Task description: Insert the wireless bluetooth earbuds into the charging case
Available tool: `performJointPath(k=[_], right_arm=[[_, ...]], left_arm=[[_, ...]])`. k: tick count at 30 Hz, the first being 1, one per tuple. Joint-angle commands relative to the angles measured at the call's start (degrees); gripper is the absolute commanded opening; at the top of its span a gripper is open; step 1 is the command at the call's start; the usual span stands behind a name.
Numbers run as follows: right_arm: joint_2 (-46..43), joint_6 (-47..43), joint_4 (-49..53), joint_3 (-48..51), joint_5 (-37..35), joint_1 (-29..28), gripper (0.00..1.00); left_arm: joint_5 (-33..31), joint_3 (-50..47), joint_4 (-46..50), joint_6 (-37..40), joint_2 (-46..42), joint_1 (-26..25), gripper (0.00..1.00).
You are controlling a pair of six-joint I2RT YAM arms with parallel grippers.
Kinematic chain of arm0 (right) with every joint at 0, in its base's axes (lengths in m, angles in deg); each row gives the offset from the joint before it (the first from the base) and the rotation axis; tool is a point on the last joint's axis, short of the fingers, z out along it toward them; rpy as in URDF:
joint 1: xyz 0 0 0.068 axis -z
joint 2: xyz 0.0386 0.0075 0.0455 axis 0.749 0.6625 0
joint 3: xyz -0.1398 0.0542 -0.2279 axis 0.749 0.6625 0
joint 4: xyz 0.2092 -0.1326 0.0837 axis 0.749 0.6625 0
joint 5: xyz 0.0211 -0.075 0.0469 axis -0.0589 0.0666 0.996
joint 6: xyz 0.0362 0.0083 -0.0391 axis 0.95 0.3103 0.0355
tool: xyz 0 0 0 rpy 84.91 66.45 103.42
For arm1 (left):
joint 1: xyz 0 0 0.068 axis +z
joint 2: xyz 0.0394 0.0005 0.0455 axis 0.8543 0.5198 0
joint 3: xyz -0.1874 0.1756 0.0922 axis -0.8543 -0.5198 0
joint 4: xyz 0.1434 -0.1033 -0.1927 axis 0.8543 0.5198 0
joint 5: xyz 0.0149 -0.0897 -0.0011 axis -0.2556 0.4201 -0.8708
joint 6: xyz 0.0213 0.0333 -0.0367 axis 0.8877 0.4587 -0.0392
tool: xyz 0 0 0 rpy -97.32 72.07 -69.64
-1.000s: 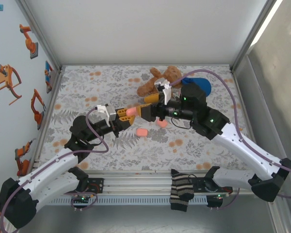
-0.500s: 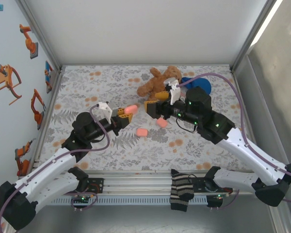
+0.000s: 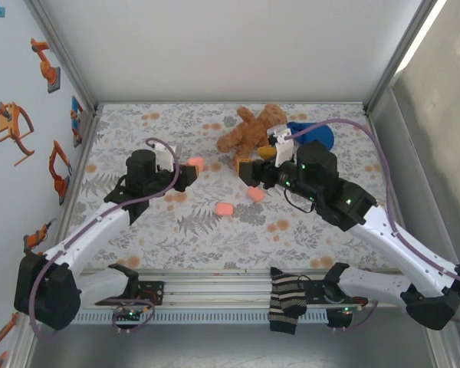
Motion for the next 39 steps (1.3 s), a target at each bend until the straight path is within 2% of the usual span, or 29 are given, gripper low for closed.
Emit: performJointPath(k=[1,13,21,25,33,39], right_arm=[[-1.40,-0.53,1.26,0.92,-2.41,-0.31,0.74],[-2.62,-2.24,3.82,1.50,-5.29,-0.31,0.75],[-3.66,-3.45,4.87,2.52,-7.20,-0.31,0.76],[-4.26,-3.83,5.06,3.12,-8.43,-0.26,0.81],[-4.27,-4.10,4.92,4.02,-11.02,-0.21,0.99],[-3.57,-4.84,4.94,3.91,-11.80,-0.05,1.00]], left_arm=[[4.07,3.85,2.89,-3.04,2.96,0.53,0.01],[9.65,9.22,2.89,-10.00,17.09,3.17,0.02],[14.25,12.34,1.87,-14.91,28.40,3.90,0.08],[15.15,12.36,0.84,-16.13,32.27,3.90,0.10],[15.64,12.38,-0.30,-16.66,36.75,3.65,0.15],[15.68,12.58,-0.64,-16.72,39.00,3.47,0.17]])
